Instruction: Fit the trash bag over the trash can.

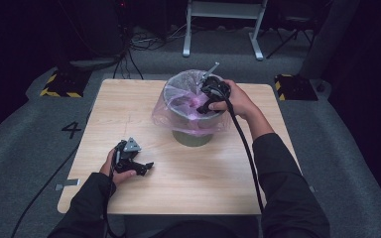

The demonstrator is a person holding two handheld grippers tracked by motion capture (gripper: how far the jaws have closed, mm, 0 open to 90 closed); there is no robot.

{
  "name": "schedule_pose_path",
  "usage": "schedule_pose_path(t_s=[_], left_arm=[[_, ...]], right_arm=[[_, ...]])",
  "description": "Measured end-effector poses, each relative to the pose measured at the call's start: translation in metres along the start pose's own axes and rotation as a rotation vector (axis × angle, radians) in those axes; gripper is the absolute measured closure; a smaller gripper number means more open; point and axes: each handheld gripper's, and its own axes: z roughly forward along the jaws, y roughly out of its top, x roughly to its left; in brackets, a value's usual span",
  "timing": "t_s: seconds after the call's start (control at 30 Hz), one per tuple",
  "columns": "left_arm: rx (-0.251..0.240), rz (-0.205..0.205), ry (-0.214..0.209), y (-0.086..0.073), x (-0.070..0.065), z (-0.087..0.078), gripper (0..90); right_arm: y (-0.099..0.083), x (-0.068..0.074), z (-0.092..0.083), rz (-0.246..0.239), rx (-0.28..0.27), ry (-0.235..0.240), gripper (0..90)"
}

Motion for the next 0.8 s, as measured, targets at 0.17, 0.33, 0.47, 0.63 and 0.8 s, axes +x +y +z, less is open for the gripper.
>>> schedule_pose_path(t_s=[0.17, 0.33, 0.47, 0.63, 0.8], left_arm=[[0.000, 0.000, 0.000, 0.000, 0.000, 0.000, 12.1], [0.000, 0.000, 0.000, 0.000, 0.000, 0.000, 12.1], [0.000, -0.001, 0.000, 0.000, 0.000, 0.000, 12.1], [0.000, 0.000, 0.000, 0.000, 0.000, 0.000, 12.1], [0.000, 0.000, 0.000, 0.000, 0.000, 0.000, 12.1]], right_arm=[[-0.001, -0.001, -0.001, 0.021, -0.020, 0.001, 23.8], [-0.005, 0.000, -0.004, 0.042, -0.088, -0.016, 24.2], [-0.009, 0.001, -0.007, 0.042, -0.151, -0.035, 24.3], [-0.015, 0.006, -0.020, 0.079, -0.268, -0.047, 21.7], [-0.021, 0.005, -0.026, 0.111, -0.312, -0.019, 20.0]])
